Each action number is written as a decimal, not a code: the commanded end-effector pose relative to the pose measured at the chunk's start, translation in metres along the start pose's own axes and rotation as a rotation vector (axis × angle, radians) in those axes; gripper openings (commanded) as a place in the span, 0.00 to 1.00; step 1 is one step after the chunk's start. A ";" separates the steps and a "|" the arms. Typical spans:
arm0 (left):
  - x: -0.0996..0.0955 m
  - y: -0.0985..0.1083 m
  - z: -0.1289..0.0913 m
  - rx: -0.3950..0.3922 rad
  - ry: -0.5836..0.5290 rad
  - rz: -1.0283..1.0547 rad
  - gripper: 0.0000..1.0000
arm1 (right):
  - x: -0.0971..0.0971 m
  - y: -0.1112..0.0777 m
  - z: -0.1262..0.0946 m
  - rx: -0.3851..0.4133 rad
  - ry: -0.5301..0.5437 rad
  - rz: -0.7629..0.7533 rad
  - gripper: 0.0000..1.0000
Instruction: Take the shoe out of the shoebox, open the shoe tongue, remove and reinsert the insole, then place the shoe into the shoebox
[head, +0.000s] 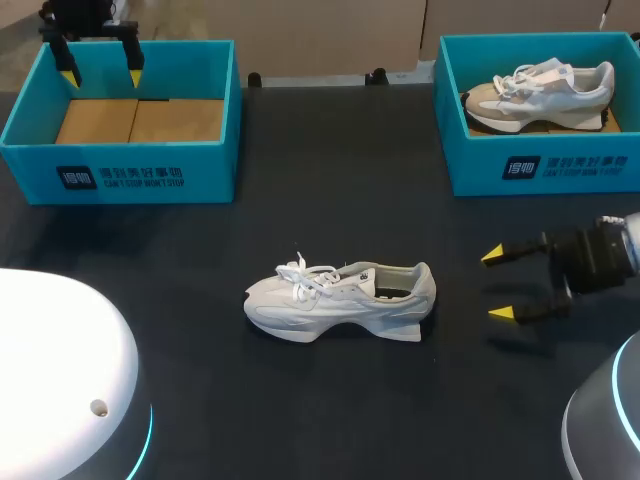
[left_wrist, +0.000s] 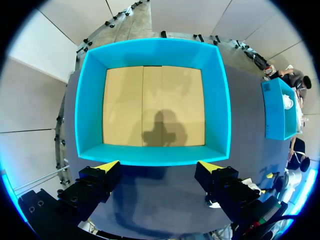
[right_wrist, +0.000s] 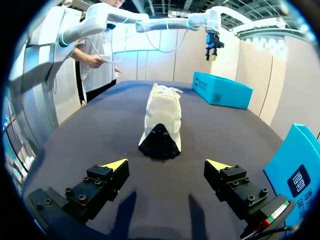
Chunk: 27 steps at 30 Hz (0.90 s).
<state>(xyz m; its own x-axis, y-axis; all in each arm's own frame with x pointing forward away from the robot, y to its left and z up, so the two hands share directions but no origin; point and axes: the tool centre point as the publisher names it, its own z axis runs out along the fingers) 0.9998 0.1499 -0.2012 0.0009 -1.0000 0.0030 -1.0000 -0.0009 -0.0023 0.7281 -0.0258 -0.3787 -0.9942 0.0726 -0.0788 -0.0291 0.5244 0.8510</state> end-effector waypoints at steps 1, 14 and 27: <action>0.000 0.000 -0.001 -0.001 -0.001 0.000 1.00 | -0.002 -0.001 0.001 0.000 0.002 -0.001 1.00; 0.000 0.000 -0.001 -0.001 -0.001 0.000 1.00 | -0.002 0.000 0.004 0.006 0.006 0.000 1.00; 0.000 0.000 -0.001 -0.001 -0.001 0.000 1.00 | -0.002 0.008 0.036 0.022 -0.018 0.024 1.00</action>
<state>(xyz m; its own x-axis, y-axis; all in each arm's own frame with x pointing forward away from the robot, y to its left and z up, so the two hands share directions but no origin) 0.9999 0.1499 -0.2012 0.0009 -1.0000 0.0030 -1.0000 -0.0009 -0.0023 0.7331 0.0009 -0.3839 -0.9937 0.0931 -0.0632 -0.0028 0.5411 0.8409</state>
